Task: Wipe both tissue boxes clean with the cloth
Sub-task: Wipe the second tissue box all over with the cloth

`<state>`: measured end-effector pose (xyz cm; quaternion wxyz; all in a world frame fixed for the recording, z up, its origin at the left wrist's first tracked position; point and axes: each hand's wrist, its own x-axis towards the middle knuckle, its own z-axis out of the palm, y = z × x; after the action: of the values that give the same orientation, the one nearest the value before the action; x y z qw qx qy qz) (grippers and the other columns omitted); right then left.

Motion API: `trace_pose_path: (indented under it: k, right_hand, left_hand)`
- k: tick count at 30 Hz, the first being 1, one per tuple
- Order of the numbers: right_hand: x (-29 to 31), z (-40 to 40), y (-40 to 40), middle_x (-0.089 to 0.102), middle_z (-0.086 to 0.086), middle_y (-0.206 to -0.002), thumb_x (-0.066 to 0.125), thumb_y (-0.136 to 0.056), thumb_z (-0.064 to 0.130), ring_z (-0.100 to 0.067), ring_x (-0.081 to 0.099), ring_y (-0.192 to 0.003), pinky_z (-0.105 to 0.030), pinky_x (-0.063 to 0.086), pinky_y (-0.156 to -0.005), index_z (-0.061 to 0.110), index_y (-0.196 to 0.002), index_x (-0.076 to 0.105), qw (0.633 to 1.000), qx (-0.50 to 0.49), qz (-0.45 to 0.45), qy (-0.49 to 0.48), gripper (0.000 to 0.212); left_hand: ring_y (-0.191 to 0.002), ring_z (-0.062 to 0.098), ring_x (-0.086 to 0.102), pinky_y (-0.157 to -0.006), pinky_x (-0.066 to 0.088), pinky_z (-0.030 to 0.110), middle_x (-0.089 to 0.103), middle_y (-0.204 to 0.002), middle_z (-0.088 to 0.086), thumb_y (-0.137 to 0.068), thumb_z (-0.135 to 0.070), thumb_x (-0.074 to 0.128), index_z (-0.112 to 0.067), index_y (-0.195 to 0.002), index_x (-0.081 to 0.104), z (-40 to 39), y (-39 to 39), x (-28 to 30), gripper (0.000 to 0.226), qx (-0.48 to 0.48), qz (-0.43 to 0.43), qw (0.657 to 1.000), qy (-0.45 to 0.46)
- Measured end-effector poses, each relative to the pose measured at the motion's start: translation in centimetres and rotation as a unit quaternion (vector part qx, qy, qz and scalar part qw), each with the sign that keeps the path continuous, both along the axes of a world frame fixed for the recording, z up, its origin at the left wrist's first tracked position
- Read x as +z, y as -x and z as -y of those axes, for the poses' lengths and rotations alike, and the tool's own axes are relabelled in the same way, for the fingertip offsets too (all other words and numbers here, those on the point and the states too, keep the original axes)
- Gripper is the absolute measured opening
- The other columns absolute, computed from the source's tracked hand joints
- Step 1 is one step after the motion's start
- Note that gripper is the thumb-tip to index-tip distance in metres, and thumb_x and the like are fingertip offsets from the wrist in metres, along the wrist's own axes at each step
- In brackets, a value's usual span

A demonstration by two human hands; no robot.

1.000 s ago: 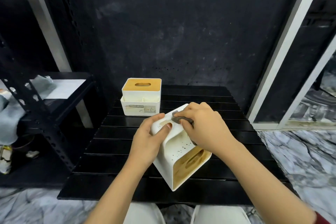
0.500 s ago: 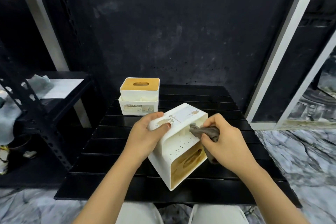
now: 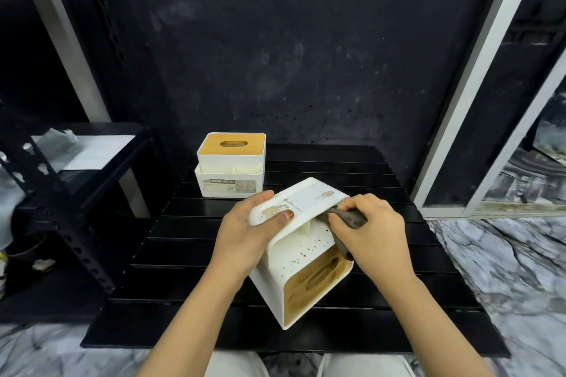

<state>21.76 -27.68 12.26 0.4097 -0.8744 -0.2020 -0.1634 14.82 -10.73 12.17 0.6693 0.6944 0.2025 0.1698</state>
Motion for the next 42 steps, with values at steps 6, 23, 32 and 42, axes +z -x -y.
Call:
trace_pose_path:
  k: [6, 23, 32, 42]
  right_hand:
    - [-1.1, 0.9, 0.6, 0.054, 0.023, -0.108, 0.060, -0.081, 0.042, -0.010, 0.044, -0.103, -0.025, 0.043, -0.077, 0.033, -0.112, 0.061, 0.997, 0.028, 0.016, 0.076, 0.032]
    - [-1.2, 0.3, 1.0, 0.055, 0.020, -0.103, 0.058, -0.085, 0.032, -0.007, 0.040, -0.094, -0.017, 0.039, -0.068, 0.034, -0.111, 0.064, 0.995, 0.058, 0.015, 0.073, 0.027]
    - [-1.8, -0.5, 2.3, 0.055, 0.018, -0.103, 0.061, -0.084, 0.032, -0.009, 0.040, -0.089, -0.016, 0.040, -0.062, 0.030, -0.112, 0.064, 0.993, 0.043, 0.062, 0.093, 0.028]
    - [-0.9, 0.1, -0.3, 0.055, 0.014, -0.105, 0.056, -0.087, 0.030, -0.010, 0.040, -0.093, -0.020, 0.037, -0.064, 0.029, -0.112, 0.064, 0.996, -0.006, 0.010, 0.088, 0.026]
  left_hand:
    - [-0.103, 0.012, 0.062, -0.093, 0.052, 0.041, 0.064, -0.112, -0.006, -0.074, -0.023, 0.079, -0.032, -0.108, 0.063, 0.0, 0.1, 0.0, 0.039, -0.001, 0.004, 1.000, 0.000]
    - [-0.107, 0.013, 0.059, -0.095, 0.050, 0.042, 0.060, -0.117, -0.005, -0.066, -0.037, 0.082, -0.044, -0.098, 0.061, 0.2, 0.2, -0.5, 0.038, 0.015, 0.012, 0.999, -0.030]
    - [-0.110, 0.014, 0.056, -0.098, 0.048, 0.044, 0.058, -0.119, -0.006, -0.062, -0.041, 0.078, -0.046, -0.095, 0.058, 0.4, 0.4, -0.6, 0.039, 0.025, 0.016, 0.998, -0.047]
    - [-0.111, 0.015, 0.056, -0.099, 0.047, 0.044, 0.057, -0.119, -0.005, -0.069, -0.035, 0.080, -0.046, -0.093, 0.057, 0.4, 0.4, -0.5, 0.035, 0.019, 0.015, 0.999, -0.047]
